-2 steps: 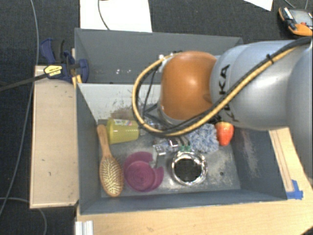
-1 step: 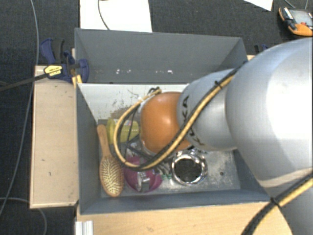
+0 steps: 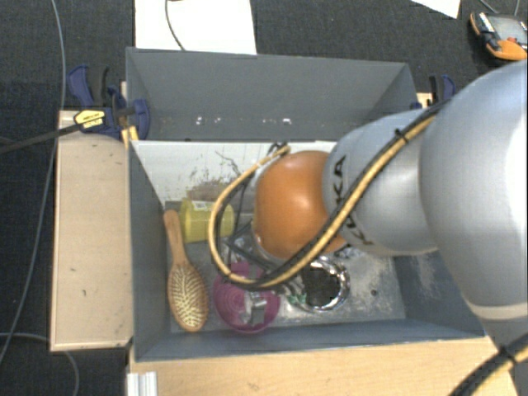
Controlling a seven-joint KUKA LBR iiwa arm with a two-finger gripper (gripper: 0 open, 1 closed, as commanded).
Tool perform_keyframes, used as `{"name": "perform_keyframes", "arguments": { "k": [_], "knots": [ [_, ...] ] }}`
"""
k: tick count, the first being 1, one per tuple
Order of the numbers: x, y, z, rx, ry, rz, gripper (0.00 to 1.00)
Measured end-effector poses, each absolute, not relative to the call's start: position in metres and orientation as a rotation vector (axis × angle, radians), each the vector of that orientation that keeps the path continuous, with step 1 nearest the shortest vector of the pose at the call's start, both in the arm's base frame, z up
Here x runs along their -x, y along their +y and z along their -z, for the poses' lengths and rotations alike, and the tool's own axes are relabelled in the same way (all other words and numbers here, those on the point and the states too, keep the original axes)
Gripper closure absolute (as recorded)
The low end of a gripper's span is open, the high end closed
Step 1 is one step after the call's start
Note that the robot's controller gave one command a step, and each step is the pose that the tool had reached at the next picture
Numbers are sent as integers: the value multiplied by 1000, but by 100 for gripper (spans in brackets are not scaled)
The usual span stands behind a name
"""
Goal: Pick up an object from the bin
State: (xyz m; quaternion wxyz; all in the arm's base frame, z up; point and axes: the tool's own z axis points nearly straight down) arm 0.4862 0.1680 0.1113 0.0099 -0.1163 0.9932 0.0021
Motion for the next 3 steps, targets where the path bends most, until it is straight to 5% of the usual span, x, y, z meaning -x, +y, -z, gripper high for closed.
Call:
{"name": "perform_keyframes", "arguments": {
  "k": [1,2,3],
  "knots": [
    [-495,194,-153,407,3107,-9,0],
    [-510,165,-249,383,3110,-4,0],
    [-502,170,-187,707,3050,-6,0]
  ]
}}
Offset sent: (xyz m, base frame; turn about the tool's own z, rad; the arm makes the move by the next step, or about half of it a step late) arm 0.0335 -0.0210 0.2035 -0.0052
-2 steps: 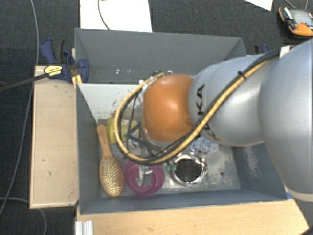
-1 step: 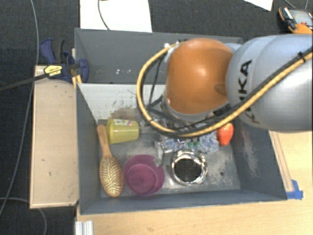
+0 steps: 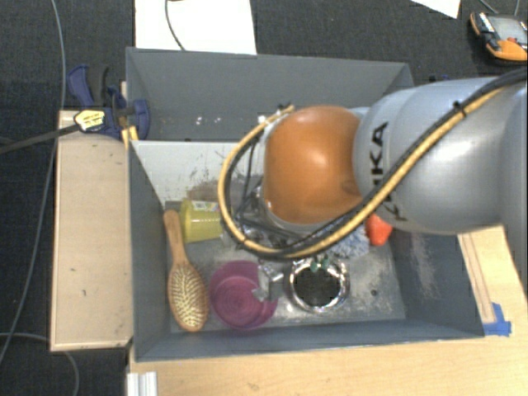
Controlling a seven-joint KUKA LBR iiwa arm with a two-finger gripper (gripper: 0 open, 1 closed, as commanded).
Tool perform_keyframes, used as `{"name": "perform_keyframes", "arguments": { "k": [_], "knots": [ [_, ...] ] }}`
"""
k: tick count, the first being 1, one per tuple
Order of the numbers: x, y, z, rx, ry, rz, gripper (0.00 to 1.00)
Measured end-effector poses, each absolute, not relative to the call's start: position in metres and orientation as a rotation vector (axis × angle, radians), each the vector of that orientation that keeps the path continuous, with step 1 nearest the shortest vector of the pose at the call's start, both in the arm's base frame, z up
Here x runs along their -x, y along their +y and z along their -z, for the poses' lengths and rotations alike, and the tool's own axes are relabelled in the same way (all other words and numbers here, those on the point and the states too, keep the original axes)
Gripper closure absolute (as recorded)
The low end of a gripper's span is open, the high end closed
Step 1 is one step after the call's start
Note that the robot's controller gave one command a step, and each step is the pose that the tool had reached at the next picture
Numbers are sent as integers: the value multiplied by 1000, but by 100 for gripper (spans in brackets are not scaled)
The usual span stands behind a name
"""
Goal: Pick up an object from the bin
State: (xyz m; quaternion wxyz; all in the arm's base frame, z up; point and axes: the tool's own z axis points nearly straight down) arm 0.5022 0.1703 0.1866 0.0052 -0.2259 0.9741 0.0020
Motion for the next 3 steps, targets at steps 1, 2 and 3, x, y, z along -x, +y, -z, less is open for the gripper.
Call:
{"name": "perform_keyframes", "arguments": {
  "k": [1,2,3],
  "knots": [
    [-508,201,-205,254,3117,-10,0],
    [-508,207,-138,570,3076,-8,0],
    [-507,202,-107,721,3043,-7,0]
  ]
}}
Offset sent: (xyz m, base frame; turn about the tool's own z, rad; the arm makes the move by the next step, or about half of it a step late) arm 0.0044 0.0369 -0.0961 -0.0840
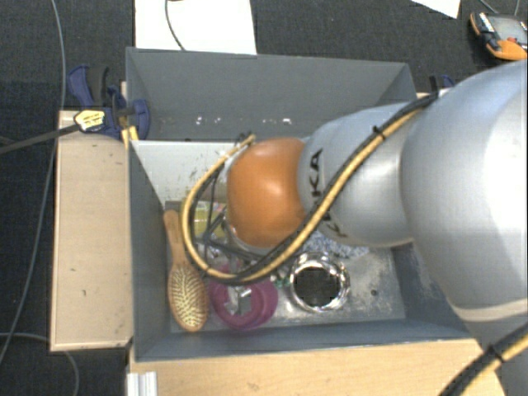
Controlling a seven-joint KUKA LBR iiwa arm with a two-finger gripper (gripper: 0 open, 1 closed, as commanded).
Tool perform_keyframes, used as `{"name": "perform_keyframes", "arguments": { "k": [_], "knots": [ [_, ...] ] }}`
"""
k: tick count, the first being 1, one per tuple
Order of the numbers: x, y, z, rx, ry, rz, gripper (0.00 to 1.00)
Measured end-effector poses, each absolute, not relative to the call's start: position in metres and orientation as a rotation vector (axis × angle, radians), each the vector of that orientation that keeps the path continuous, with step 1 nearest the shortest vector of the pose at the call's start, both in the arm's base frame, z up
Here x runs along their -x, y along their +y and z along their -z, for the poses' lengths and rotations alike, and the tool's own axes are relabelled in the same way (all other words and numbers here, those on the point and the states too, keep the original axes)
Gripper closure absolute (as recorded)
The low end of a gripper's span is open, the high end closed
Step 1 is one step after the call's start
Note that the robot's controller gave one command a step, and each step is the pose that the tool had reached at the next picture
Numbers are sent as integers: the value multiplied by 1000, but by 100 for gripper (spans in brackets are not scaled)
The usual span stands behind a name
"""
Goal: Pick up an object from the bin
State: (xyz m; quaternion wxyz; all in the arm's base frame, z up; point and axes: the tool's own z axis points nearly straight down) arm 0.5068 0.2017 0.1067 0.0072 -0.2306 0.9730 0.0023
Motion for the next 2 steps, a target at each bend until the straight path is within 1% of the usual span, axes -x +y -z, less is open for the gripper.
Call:
{"name": "perform_keyframes", "arguments": {
  "k": [1,2],
  "knots": [
    [-515,199,-71,1081,2933,-4,0],
    [-505,193,-90,638,3054,-9,100]
  ]
}}
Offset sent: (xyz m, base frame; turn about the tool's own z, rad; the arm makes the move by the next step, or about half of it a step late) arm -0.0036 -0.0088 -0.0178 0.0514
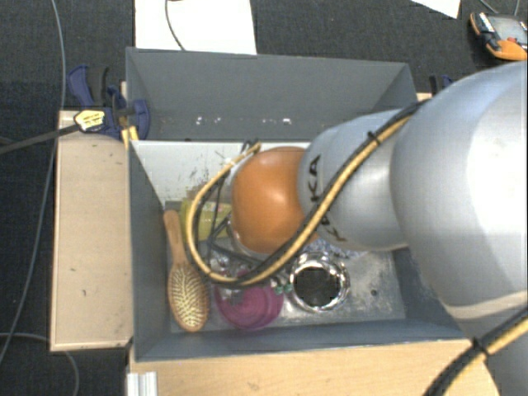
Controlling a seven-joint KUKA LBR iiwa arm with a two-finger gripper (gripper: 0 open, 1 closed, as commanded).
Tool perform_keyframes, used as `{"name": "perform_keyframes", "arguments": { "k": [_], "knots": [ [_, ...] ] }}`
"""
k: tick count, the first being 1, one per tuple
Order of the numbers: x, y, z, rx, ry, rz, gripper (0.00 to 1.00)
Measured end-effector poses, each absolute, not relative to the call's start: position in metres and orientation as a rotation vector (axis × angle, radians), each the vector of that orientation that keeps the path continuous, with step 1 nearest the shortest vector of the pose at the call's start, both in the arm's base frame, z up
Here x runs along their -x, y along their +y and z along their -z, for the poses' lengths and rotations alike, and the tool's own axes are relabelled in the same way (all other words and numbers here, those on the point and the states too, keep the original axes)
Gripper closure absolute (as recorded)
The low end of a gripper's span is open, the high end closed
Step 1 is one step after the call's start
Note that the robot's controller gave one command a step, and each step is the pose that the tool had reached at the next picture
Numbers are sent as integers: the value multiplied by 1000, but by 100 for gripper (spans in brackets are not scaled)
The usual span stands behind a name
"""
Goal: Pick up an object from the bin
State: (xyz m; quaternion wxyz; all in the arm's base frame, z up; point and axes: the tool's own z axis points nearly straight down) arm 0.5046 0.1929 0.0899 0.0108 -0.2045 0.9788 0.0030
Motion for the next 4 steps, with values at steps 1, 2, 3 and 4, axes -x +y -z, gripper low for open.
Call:
{"name": "perform_keyframes", "arguments": {
  "k": [1,2,3,4],
  "knots": [
    [-505,193,-90,638,3054,-9,100],
    [-537,130,-107,60,3115,-13,100],
    [-501,192,-98,615,3047,-13,100],
    [-527,95,-97,283,3099,-10,100]
  ]
}}
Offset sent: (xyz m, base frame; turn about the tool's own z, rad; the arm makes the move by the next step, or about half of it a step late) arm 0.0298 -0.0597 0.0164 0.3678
